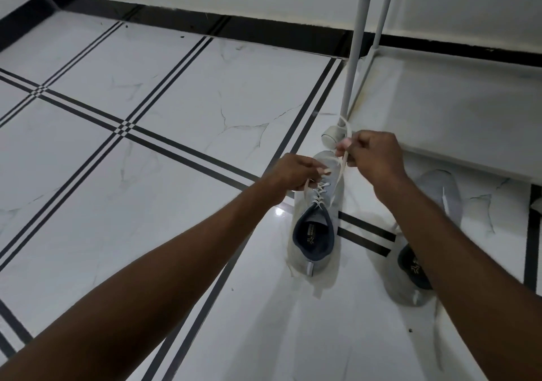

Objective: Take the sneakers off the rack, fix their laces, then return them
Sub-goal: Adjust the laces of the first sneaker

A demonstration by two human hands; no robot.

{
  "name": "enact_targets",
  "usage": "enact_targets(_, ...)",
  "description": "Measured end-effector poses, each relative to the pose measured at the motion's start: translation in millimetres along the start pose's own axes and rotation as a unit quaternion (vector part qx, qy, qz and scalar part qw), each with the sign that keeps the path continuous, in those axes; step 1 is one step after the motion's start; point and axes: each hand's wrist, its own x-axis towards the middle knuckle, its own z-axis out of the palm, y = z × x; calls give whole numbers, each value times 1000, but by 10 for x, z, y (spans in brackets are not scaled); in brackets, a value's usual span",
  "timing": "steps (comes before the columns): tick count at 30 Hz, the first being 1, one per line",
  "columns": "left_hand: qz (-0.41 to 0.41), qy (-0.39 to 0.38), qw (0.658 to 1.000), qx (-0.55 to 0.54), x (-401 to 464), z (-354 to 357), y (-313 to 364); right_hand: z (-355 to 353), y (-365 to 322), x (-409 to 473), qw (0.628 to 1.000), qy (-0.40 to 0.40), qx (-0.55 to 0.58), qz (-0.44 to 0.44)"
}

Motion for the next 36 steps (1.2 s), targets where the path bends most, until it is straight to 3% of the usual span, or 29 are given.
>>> enact_targets(4,22,-119,992,44,-67,75,60,-46,-56,55,998,-63,9,-22)
enact_targets(9,49,-108,992,51,-64,-66,148,-25,178,19,972,-162,141,95)
enact_targets(13,82,-117,982,126,-82,-303,261,54,339,-103,967,-206,97,116)
enact_targets(15,138,-97,952,254,-87,-374,300,84,378,-120,966,-222,77,111)
enact_targets(18,260,18,865,429,-70,-257,249,131,372,-112,966,-224,59,118)
enact_targets(21,335,124,793,494,-55,-49,73,167,336,-100,962,-203,96,153)
enact_targets(23,354,180,773,495,-51,43,-30,186,334,-97,953,-212,106,187)
enact_targets(24,341,202,789,469,-61,80,-54,193,341,-102,942,-231,126,208)
enact_targets(26,293,215,858,363,-77,117,-77,204,358,-116,913,-260,196,245)
enact_targets(27,261,207,895,296,-75,123,-81,194,372,-122,902,-263,224,257)
enact_targets(29,206,178,937,220,-79,90,-77,161,426,-124,903,-244,225,273)
enact_targets(33,108,105,984,91,-114,-124,-154,40,558,-24,945,-83,149,278)
enact_targets(36,-3,91,996,8,-109,-270,-294,-130,612,96,956,34,106,270)
